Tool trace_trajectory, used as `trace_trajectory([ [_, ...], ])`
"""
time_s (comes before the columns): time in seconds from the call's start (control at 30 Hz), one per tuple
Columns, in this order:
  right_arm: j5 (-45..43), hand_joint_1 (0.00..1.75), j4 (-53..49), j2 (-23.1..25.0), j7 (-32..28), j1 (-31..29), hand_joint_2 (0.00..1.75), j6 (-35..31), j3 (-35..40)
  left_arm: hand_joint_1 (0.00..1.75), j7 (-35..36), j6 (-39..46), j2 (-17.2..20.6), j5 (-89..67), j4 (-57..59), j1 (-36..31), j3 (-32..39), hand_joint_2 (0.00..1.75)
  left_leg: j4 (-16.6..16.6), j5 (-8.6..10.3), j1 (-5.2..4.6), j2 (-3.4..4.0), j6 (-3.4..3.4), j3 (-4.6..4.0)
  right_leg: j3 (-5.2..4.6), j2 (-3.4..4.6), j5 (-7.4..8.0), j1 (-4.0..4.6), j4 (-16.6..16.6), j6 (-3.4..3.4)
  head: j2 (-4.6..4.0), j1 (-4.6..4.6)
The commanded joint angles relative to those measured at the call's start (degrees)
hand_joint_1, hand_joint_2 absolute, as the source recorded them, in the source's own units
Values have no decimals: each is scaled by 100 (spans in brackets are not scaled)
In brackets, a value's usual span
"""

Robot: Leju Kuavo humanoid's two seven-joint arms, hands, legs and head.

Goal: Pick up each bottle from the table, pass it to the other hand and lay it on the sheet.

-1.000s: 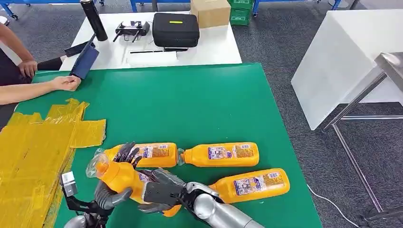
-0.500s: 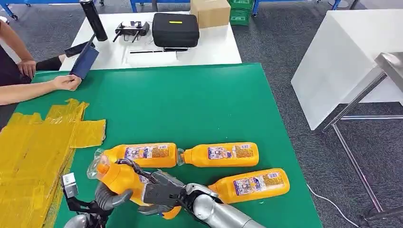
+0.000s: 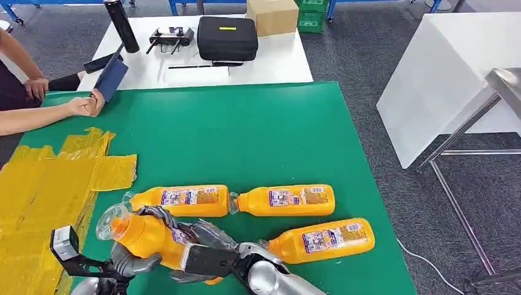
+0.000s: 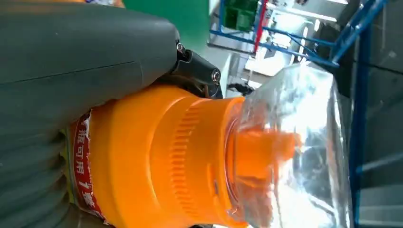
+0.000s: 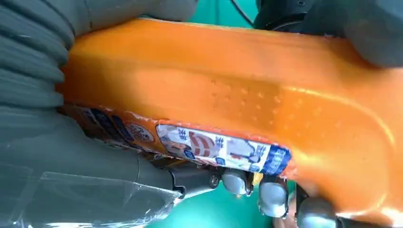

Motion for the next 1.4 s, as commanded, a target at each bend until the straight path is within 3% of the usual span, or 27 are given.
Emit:
trace_trajectory([
  [0.03, -191, 0, -1292, -669, -220, 124, 0, -190, -841, 175, -2, 714, 957, -556, -868, -200, 1113, 175, 15, -1, 11, 1, -11, -11, -5, -7, 0, 10, 8, -4, 0, 0],
  [0.17, -48, 0, -2031, -1100, -46, 437, 0, -215, -1504, 175, 592, 1577, 1235, -1699, -1358, -931, 2183, 175, 30, 5, 23, -27, -16, -33, -16, -36, -3, 19, 20, -7, 0, 7],
  [0.23, 23, 0, -2117, -1202, 6, 593, 0, -203, -1741, 175, 695, 2477, 1212, -3073, -1504, -1237, 2533, 175, 48, 8, 27, -46, -28, -44, -23, -61, -10, 23, 37, -10, 0, 2],
  [0.3, 52, 0, -2104, -1217, -9, 631, 0, -190, -1775, 175, 720, 2466, 1211, -3085, -1557, -1270, 2571, 175, 19, 24, 27, -43, -22, -30, -15, -52, 7, 23, 9, -20, 0, 7],
  [0.37, 148, 0, -2047, -1214, 38, 663, 0, -231, -1814, 175, 832, 3842, 1022, -5134, -1607, -1359, 2473, 175, 13, 25, 19, -30, -24, -26, -13, -36, 10, 18, 11, -18, 0, -4],
  [0.47, 157, 0, -1737, -1230, 123, 469, 0, -264, -1835, 175, 1399, 4711, 1230, -6941, -1277, -1563, 2082, 175, 3, 29, 15, -42, -18, -20, -7, -45, 15, 15, 1, -12, 0, 2],
  [0.5, 136, 0, -1505, -1226, 197, 283, 175, -263, -1786, 175, 1673, 5091, 1303, -7846, -966, -1697, 1875, 175, 8, 29, 16, -48, -22, -21, -5, -55, 11, 17, 5, -12, 0, 0],
  [0.67, 236, 0, -406, -990, 431, -607, 175, -169, -1553, 175, 2363, 5586, 1508, -9638, 966, -2537, 1089, 175, -2, 40, 8, -40, -22, -23, -16, -44, 22, 10, 4, -15, 0, 0],
  [0.87, 243, 0, -371, -999, 518, -654, 175, -136, -1472, 175, 2406, 5520, 1568, -9703, 1123, -2577, 998, 175, 1, 54, 18, -24, -24, -28, -20, -29, 42, 17, 0, -20, 0, 2],
  [0.97, 288, 0, -24, -930, 681, -938, 175, -70, -1321, 175, 2544, 5396, 1555, -10070, 1746, -2848, 786, 175, 6, 52, 18, -26, -27, -33, -22, -35, 37, 17, 8, -20, 0, 4],
  [1.2, 662, 0, 1895, 3, 1090, -2269, 175, 101, -642, 175, 2647, 5516, 762, -10878, 4998, -4237, -474, 175, -2, 70, 11, -37, -31, -37, -28, -45, 46, 11, 9, -21, 0, 0],
  [1.4, 814, 0, 2810, 603, 1328, -2671, 175, 224, -321, 175, 2299, 4779, 298, -10558, 6192, -4814, -684, 175, 5, 77, 13, -38, -29, -49, -37, -42, 46, 12, 13, -9, 0, 0],
])
